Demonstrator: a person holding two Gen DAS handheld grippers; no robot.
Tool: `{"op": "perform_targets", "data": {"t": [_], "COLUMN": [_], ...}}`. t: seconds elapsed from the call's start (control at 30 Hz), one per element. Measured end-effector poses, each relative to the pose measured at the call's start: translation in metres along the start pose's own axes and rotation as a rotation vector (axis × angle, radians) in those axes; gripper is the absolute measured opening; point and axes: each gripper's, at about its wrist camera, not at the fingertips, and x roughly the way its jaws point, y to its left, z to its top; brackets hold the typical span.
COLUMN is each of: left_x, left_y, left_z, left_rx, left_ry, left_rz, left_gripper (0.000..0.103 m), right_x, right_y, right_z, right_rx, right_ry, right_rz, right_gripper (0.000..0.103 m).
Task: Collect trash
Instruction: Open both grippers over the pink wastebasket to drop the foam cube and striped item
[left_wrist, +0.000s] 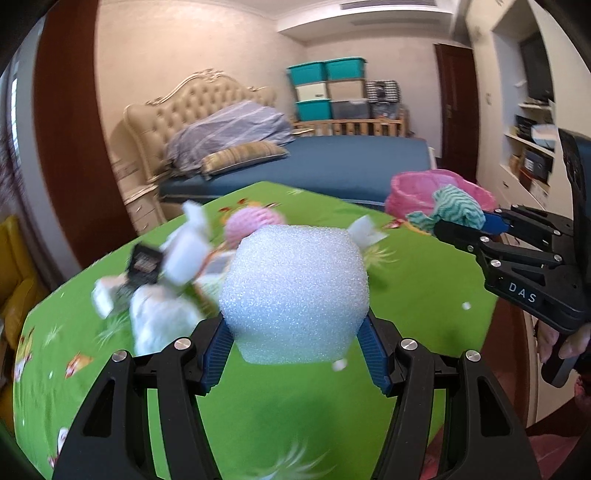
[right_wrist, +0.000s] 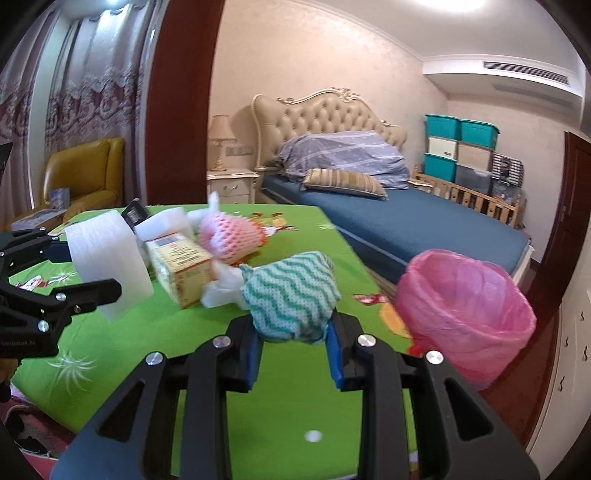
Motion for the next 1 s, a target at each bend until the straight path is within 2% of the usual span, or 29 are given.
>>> {"op": "perform_targets", "data": {"t": [0.37,0.7,1.0], "left_x": [0.037,0.097,0.158], "left_y": [-0.056,-0.104,-0.143], "left_z": [0.045,0.125,0.182], "left_rx": [0.089,0.09,0.069], "left_ry": [-0.037,-0.037,-0.014], "left_rz": [-0.1,-0.279,-0.338], "left_gripper": [0.058,0.058,0.059], "right_x": [-0.006,0.006,0.03], "right_y": [-0.063,-0.143,-0.2], "right_z": [-0.007,-0.003,-0.003], "right_rx": [0.038,0.068,0.081], "right_ry": [0.0,0.0,0.005], "right_rz": [-0.087,-0.211,-0.27], "right_gripper": [0.029,0.029,0.03]}}
